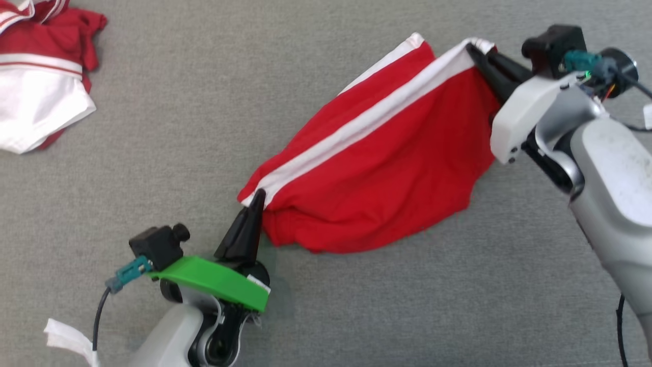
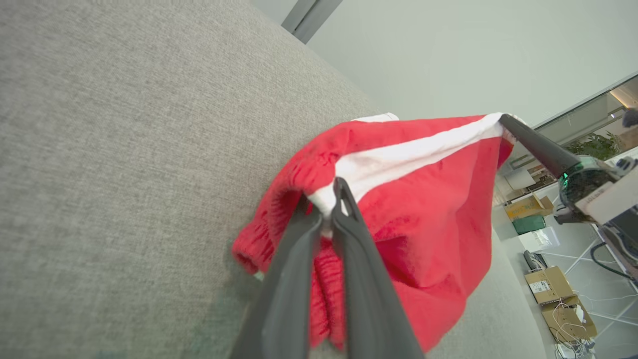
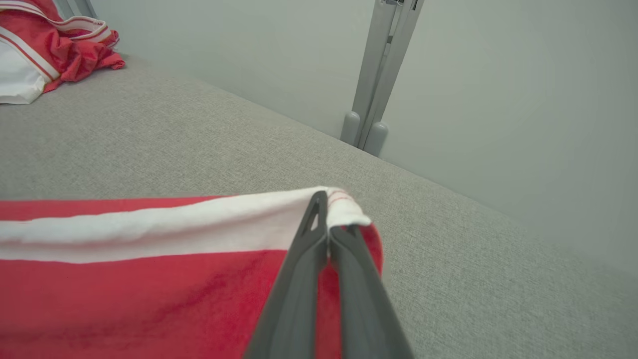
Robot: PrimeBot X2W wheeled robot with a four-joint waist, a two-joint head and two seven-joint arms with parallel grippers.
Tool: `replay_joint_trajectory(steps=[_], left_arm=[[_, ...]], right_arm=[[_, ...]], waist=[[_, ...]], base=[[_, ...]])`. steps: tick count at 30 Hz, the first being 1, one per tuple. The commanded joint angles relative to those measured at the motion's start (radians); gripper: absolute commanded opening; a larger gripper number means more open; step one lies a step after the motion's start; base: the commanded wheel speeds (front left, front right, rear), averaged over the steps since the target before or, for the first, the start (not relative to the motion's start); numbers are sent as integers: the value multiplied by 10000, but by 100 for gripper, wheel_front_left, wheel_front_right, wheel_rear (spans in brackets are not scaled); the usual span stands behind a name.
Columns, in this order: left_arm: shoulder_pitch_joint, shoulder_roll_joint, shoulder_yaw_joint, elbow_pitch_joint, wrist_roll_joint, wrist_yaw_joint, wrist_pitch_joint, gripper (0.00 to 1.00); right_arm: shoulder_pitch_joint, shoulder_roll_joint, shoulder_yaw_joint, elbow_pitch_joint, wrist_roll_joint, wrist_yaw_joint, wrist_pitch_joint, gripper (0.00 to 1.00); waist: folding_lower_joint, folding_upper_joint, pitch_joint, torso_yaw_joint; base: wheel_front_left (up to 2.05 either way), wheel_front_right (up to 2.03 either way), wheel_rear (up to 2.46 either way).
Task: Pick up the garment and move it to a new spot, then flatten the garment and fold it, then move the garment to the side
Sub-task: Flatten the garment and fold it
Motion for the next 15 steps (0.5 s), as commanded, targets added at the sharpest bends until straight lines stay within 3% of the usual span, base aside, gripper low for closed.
replay_joint_trajectory(steps=[1,14,15], left_arm=[[-278,-71,23,106,-56,-26,21,0],[-1440,-427,-220,681,-156,-149,405,0],[-1475,-444,-243,696,-157,-147,448,0]], right_arm=[[-332,-43,146,350,56,-14,-92,0],[-2683,363,1466,4006,728,-14,-898,0],[-2757,383,1544,4193,755,-14,-977,10]], waist=[[0,0,442,430],[0,0,867,942],[0,0,863,955]], base=[[0,0,0],[0,0,0],[0,0,0]])
